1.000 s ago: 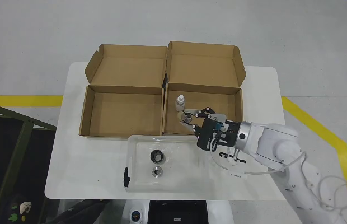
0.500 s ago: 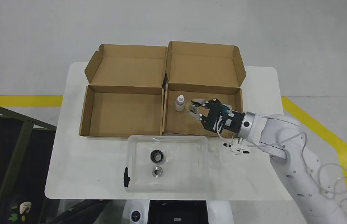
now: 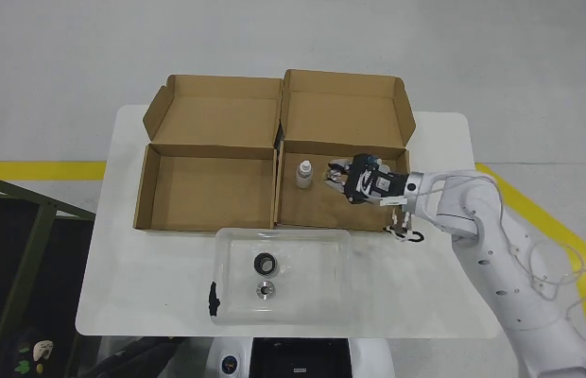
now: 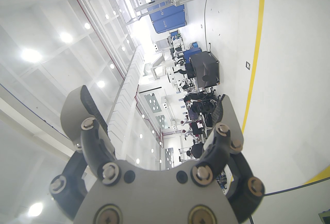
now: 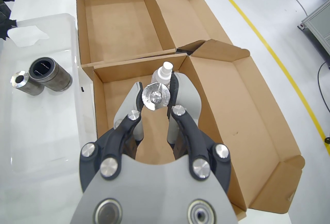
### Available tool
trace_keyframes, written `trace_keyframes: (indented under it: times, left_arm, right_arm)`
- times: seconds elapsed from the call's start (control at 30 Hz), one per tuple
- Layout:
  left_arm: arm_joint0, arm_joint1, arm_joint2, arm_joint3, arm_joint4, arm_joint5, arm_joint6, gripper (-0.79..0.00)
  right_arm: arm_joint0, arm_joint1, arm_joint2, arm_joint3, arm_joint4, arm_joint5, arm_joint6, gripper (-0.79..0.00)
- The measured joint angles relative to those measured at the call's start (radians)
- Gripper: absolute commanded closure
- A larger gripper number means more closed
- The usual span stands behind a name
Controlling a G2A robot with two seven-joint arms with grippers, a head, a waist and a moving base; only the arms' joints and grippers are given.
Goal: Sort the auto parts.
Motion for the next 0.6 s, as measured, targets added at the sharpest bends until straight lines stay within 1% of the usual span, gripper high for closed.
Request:
trace_keyframes:
  times: [0.33, 0.6]
  left_arm:
    - [0.0, 0.0, 0.0, 0.0, 0.0, 0.0, 0.0, -0.785]
    - [0.0, 0.0, 0.0, 0.0, 0.0, 0.0, 0.0, -0.785]
  right_arm:
    - [0.102, -0.014, -0.068, 0.131, 0.032, -0.023, 0.08, 0.0]
    - [0.159, -0.033, -0.14, 0.23, 0.032, -0.014, 0.074, 0.0]
